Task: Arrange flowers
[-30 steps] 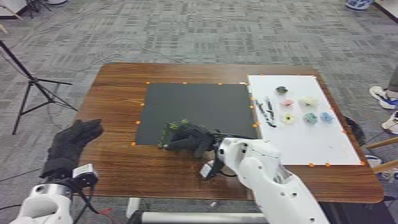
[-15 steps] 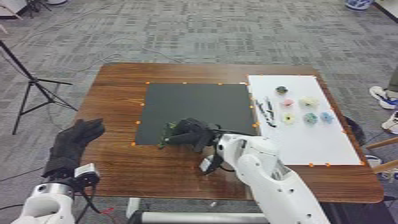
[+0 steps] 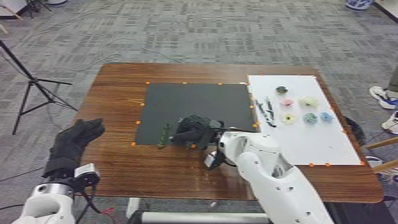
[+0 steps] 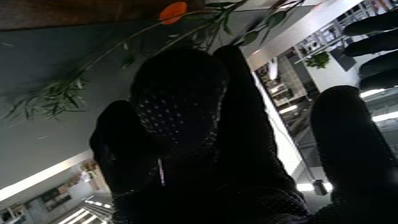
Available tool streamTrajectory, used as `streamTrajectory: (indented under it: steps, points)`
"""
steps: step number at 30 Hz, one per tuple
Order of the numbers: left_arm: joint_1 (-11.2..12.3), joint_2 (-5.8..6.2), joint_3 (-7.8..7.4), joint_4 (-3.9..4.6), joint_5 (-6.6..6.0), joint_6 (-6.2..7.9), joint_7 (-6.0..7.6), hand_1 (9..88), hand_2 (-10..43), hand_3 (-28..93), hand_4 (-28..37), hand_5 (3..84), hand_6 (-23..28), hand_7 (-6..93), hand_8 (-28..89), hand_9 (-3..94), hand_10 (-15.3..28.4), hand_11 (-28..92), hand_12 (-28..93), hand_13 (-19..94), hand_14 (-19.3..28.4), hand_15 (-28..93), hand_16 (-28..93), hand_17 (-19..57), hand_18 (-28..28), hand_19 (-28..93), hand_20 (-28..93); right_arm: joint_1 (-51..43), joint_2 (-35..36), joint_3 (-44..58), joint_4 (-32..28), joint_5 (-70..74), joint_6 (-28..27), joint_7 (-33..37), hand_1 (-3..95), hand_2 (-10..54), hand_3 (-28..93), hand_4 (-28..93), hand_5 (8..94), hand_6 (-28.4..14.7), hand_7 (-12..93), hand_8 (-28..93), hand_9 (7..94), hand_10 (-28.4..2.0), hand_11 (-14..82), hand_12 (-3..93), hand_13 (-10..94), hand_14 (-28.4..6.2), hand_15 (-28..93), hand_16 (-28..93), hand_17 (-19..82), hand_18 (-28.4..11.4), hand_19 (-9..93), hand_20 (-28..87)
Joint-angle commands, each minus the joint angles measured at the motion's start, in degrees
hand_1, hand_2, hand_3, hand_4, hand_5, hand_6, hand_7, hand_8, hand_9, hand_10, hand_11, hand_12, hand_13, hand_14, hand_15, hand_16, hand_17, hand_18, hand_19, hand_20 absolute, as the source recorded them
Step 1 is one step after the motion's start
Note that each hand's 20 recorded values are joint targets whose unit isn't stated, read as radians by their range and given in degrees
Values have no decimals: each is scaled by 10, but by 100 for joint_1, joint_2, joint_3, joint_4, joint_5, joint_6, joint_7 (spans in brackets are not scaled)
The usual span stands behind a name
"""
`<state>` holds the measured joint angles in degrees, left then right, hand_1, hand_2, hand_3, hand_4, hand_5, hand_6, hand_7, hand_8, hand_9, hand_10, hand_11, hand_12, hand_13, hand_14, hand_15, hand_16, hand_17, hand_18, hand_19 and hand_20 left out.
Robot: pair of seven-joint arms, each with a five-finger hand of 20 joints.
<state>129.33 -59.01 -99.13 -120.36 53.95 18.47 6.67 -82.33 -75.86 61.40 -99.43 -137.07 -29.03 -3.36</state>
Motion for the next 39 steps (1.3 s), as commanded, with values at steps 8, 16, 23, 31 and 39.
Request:
streamTrajectory:
  steps: [8, 16, 23, 31, 39]
  points:
    - [52, -70, 16, -4, -8, -64, 50, 218, 116, 680, -283, 517, 43, 164, -65, 485, 142, 220, 134, 364, 174, 209, -5, 41, 88, 59, 132, -126, 197, 134, -292, 1430, 545, 70, 202, 156, 586, -152, 631, -30, 153, -85, 618, -136, 79, 84, 937, -53, 525, 281, 608, -187, 932, 526]
    - [89, -72, -24, -11, -14, -92, 12, 218, 116, 680, -283, 516, 42, 166, -65, 485, 142, 220, 134, 365, 174, 208, -6, 41, 88, 60, 132, -718, 527, 729, -863, 2031, 747, 232, 203, 151, 578, -153, 699, -17, 163, -86, 704, -134, 95, 95, 937, -53, 559, 256, 620, -190, 932, 559]
    - [73, -53, -38, -18, 1, -103, -37, 218, 116, 682, -283, 516, 42, 167, -65, 485, 143, 221, 134, 364, 174, 209, -6, 41, 88, 60, 132, -1111, 595, 932, -722, 2055, 581, 423, 201, 150, 575, -151, 708, -18, 161, -86, 715, -135, 93, 99, 937, -53, 562, 251, 623, -188, 932, 566]
    - [15, -44, 18, -5, 9, -117, -69, 218, 116, 681, -283, 515, 42, 164, -64, 485, 142, 220, 134, 365, 174, 209, -6, 41, 88, 60, 132, -1147, 485, 976, -499, 1898, 497, 523, 207, 150, 568, -149, 701, -19, 158, -85, 704, -135, 91, 98, 937, -53, 561, 252, 622, -187, 932, 568]
    - [41, -62, 30, 1, -7, -121, -11, 218, 116, 681, -283, 517, 42, 165, -65, 485, 142, 219, 133, 365, 175, 209, -6, 41, 88, 60, 133, -914, 408, 948, -332, 1900, 662, 592, 208, 151, 566, -147, 689, -21, 154, -85, 691, -134, 88, 96, 937, -52, 560, 253, 622, -188, 932, 568]
